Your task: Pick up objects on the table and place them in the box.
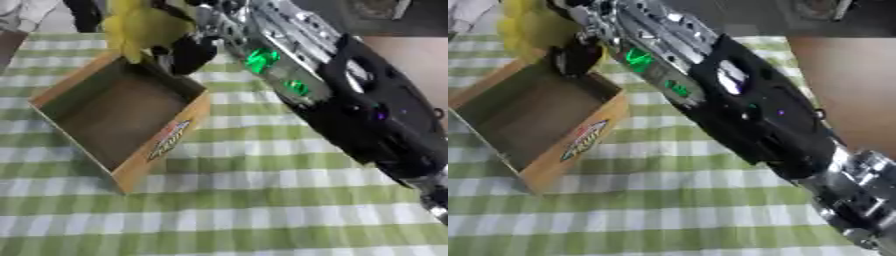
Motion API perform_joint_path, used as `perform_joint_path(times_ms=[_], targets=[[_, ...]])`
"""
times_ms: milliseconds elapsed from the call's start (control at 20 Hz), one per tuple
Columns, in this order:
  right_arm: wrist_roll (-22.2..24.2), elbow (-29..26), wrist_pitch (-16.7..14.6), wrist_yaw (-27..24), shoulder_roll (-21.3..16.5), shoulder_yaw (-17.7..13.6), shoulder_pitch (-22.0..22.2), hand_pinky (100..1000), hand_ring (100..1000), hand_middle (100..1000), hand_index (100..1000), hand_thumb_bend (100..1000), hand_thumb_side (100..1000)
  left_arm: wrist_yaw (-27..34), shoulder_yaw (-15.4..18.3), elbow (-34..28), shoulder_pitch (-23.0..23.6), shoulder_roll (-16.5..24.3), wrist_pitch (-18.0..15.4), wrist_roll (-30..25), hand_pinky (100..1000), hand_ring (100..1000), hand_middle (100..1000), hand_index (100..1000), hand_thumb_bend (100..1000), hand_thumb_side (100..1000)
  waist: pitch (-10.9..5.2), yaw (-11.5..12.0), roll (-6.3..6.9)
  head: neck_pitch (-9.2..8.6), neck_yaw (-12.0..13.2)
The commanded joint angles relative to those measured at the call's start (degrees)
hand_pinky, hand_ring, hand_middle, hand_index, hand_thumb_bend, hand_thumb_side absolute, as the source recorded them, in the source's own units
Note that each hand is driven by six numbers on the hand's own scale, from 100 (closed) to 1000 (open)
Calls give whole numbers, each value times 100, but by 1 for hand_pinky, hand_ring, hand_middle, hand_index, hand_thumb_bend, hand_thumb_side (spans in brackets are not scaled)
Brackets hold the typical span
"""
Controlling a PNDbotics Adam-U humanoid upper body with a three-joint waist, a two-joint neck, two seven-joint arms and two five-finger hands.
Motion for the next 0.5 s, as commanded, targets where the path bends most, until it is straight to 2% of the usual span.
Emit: perform_joint_path(times_ms=[50, 500], targets=[[512, 428, 844, 204, 386, -155, -169, 822, 827, 439, 540, 100, 256, 45, -26, -109, -50, 80, -7, -39, 680, 619, 595, 701, 100, 879, -94, 33, 39, -63, -75], [-578, 2042, 717, 883, 1264, -439, -166, 825, 842, 470, 582, 100, 288, 103, -72, -109, -77, 76, -25, -98, 681, 619, 595, 701, 100, 879, -48, 175, 45, -84, -202]])
